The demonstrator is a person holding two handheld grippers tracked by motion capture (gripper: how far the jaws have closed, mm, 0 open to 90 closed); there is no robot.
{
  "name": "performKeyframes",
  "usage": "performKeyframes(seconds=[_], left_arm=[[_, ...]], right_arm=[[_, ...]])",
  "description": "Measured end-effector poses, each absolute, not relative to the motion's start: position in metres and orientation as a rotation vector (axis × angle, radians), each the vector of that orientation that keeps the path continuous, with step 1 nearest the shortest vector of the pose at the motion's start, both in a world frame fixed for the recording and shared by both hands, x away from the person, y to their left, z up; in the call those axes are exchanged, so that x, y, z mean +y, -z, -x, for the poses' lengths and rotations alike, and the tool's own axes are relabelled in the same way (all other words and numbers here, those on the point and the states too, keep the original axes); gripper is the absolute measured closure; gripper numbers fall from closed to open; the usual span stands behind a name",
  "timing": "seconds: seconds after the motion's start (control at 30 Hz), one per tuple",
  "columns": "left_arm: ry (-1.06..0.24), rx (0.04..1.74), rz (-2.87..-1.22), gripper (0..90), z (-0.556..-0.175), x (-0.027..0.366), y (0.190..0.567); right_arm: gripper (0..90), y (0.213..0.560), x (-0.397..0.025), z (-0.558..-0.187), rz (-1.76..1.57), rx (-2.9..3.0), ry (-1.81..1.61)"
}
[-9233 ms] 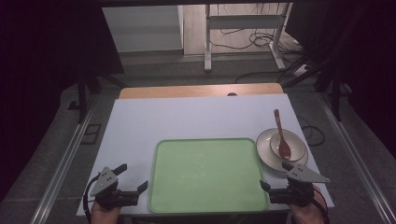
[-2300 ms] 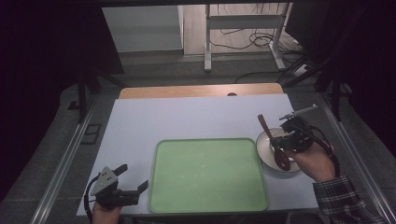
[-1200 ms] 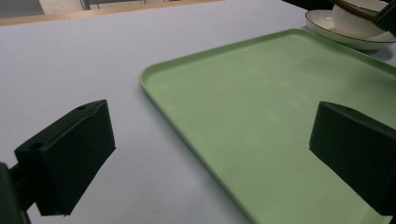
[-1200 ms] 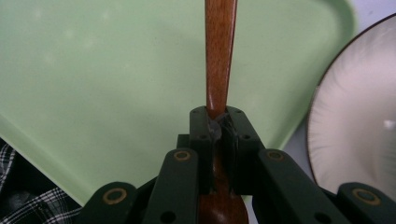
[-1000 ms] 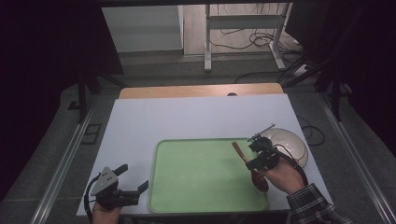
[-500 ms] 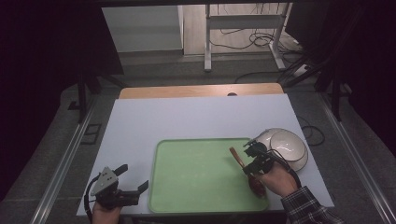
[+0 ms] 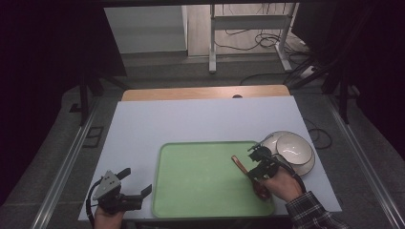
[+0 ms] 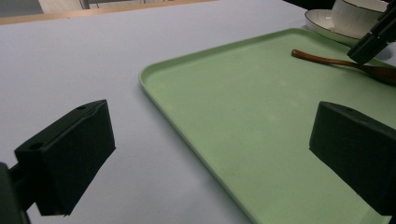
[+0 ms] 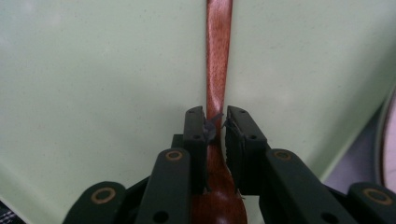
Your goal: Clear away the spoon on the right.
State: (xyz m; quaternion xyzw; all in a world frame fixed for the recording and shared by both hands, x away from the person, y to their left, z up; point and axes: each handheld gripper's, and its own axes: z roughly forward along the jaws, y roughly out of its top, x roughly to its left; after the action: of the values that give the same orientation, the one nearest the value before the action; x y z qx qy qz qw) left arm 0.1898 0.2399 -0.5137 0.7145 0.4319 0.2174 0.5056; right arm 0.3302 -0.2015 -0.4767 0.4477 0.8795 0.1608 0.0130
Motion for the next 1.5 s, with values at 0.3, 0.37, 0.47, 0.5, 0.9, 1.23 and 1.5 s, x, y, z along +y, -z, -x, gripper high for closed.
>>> performKeyframes(seconds=[0.3,0.37,0.47,0.5,0.9,1.23,1.5], left_arm=[[-0.527,1.041,-1.724,0.0,-0.190,0.240,0.513],[-0.527,1.041,-1.724,0.0,-0.190,0.240,0.513],[-0.527,1.041,-1.723,0.0,-0.190,0.240,0.513],[-0.527,1.040,-1.723,0.0,-0.190,0.240,0.513],[-0.527,1.040,-1.724,0.0,-0.189,0.240,0.513],[-0.528,1.038,-1.726,0.0,-0.189,0.240,0.513],[-0.527,1.037,-1.727,0.0,-0.189,0.239,0.513]], right_arm=[[76.3,0.467,-0.203,-0.327,-1.331,2.721,-0.537],[76.1,0.464,-0.204,-0.326,-1.297,2.719,-0.553],[76.0,0.463,-0.204,-0.326,-1.288,2.713,-0.565],[75.7,0.462,-0.204,-0.326,-1.267,2.714,-0.582],[78.2,0.458,-0.200,-0.323,-1.155,2.659,-0.718],[90.0,0.470,-0.194,-0.321,-1.091,2.598,-0.807],[90.0,0.484,-0.191,-0.318,-1.051,2.589,-0.851]])
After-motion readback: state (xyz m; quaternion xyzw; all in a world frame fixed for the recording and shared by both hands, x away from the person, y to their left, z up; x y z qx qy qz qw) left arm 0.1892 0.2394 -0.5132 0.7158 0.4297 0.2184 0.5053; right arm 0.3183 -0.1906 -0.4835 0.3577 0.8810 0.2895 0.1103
